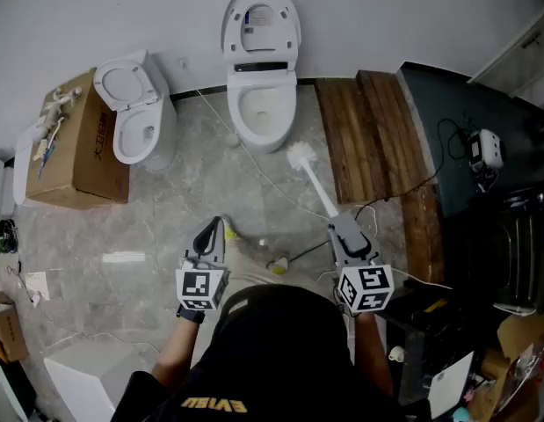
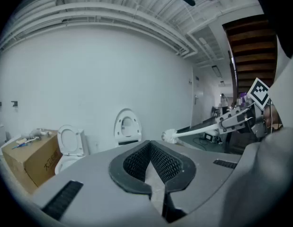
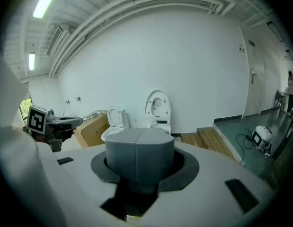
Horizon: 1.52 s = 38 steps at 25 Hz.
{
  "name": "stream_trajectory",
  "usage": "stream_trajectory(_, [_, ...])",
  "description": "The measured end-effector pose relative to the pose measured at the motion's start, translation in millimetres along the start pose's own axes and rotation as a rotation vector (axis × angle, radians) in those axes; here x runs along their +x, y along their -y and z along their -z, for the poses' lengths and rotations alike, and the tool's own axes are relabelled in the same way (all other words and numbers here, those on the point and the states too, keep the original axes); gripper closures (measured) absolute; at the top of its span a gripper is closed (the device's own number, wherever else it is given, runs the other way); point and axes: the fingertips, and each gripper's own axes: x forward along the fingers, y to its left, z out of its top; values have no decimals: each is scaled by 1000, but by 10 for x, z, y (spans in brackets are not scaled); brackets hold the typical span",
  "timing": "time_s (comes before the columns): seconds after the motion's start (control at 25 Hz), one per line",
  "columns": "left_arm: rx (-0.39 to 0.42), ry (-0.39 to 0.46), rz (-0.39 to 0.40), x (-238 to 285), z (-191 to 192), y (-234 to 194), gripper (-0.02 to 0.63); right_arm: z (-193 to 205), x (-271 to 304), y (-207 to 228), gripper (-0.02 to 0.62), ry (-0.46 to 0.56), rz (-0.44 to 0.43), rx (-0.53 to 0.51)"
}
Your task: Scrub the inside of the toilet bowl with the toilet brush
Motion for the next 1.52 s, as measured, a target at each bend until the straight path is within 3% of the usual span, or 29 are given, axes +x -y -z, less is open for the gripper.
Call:
stream_trajectory(0.28, [57,31,-40,348,-258,40,588,-22,33,186,436,22,20,-15])
stream_trajectory(0.52, [158,14,106,443,-368,450,588,84,44,395,436,-4,25,28])
stream_trajectory(0.84, [114,-1,3,437,-281,412,588,228,170,480,436,-65,-23,19])
stream_trajectory(1.16, [98,-49,-33,534,-271,99,588,151,502,471,436,-108,-44,39])
stream_trajectory(1.52, [50,-49,-23,1071,-397,-740,588,-276,1233,157,436,-152,-36,22])
